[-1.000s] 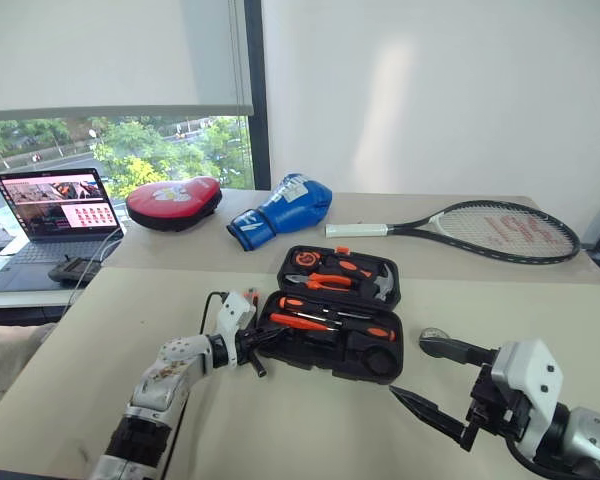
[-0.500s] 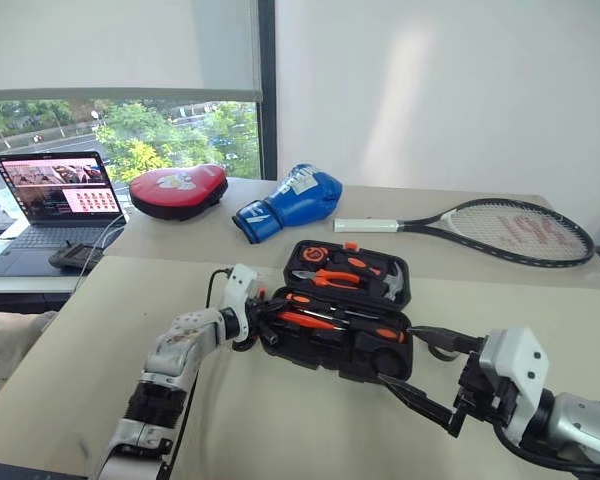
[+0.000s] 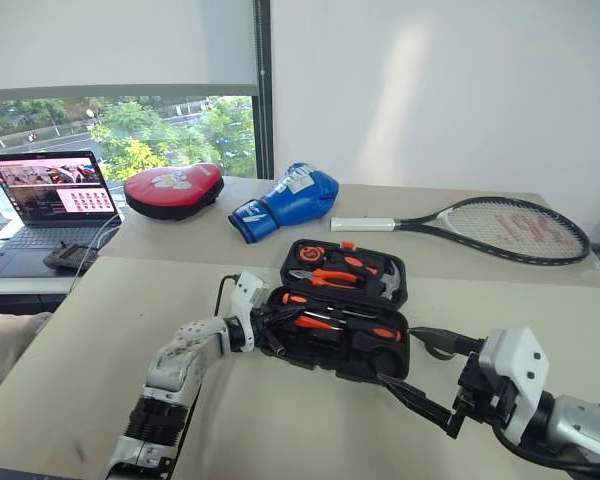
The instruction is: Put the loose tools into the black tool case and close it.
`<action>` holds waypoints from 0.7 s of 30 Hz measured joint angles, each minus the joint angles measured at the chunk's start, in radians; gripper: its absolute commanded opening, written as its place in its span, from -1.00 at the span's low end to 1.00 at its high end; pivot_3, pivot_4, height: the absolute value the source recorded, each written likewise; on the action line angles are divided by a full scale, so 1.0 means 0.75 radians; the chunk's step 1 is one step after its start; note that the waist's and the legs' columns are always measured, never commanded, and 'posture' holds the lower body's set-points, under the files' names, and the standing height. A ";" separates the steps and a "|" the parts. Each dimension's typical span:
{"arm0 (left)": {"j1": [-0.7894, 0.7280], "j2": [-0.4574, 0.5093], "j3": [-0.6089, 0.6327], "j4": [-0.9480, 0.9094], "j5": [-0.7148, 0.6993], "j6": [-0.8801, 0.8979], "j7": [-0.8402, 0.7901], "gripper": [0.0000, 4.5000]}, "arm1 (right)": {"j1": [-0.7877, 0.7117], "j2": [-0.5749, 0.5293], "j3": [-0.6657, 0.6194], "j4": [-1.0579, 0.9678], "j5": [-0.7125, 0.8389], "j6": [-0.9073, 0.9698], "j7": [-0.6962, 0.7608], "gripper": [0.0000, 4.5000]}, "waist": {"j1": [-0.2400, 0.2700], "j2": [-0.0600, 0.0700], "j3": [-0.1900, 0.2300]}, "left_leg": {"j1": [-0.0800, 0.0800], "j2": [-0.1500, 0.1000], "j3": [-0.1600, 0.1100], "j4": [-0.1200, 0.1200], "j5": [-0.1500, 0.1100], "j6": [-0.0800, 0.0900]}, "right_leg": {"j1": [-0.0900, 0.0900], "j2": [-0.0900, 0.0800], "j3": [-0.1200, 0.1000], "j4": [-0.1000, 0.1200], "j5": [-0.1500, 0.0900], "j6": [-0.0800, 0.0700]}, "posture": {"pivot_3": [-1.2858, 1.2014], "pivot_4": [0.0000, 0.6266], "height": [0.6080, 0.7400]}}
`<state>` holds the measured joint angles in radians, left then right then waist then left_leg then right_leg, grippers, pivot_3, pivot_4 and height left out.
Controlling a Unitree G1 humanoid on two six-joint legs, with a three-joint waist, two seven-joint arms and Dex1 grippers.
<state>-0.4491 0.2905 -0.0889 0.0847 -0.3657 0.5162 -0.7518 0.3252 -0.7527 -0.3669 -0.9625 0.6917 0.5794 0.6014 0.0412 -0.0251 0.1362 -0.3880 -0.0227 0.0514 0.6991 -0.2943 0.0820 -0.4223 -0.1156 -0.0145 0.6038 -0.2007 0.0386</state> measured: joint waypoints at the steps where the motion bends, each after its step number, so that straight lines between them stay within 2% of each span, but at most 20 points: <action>1: -0.012 0.000 -0.015 0.016 0.025 -0.019 0.015 -0.99 | 0.000 0.000 0.000 0.000 0.000 0.000 0.000 1.00 | 0.000 0.000 0.000 | 0.001 0.000 0.000 0.000 0.000 0.000 | 0.001 0.000 0.000 0.000 0.000 0.000 | 0.03 -0.52 1.00; 16: -0.112 -0.071 -0.118 0.250 0.232 -0.179 0.127 -0.99 | 0.016 -0.023 -0.024 -0.017 0.041 0.025 -0.021 1.00 | -0.004 0.015 -0.011 | 0.010 0.002 0.002 0.001 0.001 -0.001 | 0.006 0.004 -0.001 0.004 0.000 -0.001 | 0.03 -0.52 1.00; 19: -0.111 -0.105 -0.058 0.255 0.180 -0.179 0.107 -0.99 | 0.014 -0.027 -0.027 -0.030 0.052 0.035 -0.034 1.00 | -0.005 0.015 -0.011 | 0.008 0.002 0.002 0.002 0.002 -0.001 | 0.003 0.004 -0.001 0.005 0.000 0.000 | 0.03 -0.52 1.00; 21: -0.080 -0.127 0.015 0.182 0.040 -0.056 0.066 -0.99 | 0.008 -0.029 -0.026 -0.040 0.053 0.044 -0.047 1.00 | -0.006 0.017 -0.011 | 0.004 0.002 0.002 0.003 0.002 -0.001 | 0.000 0.004 -0.001 0.007 0.000 0.000 | 0.03 -0.52 1.00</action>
<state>-0.5094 0.1956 -0.0780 0.2216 -0.3355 0.4740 -0.7026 0.3315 -0.7744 -0.3866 -0.9923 0.7318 0.6120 0.5661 0.0369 -0.0124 0.1279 -0.3852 -0.0211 0.0529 0.7011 -0.2928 0.0813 -0.4224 -0.1123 -0.0154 0.6089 -0.2006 0.0384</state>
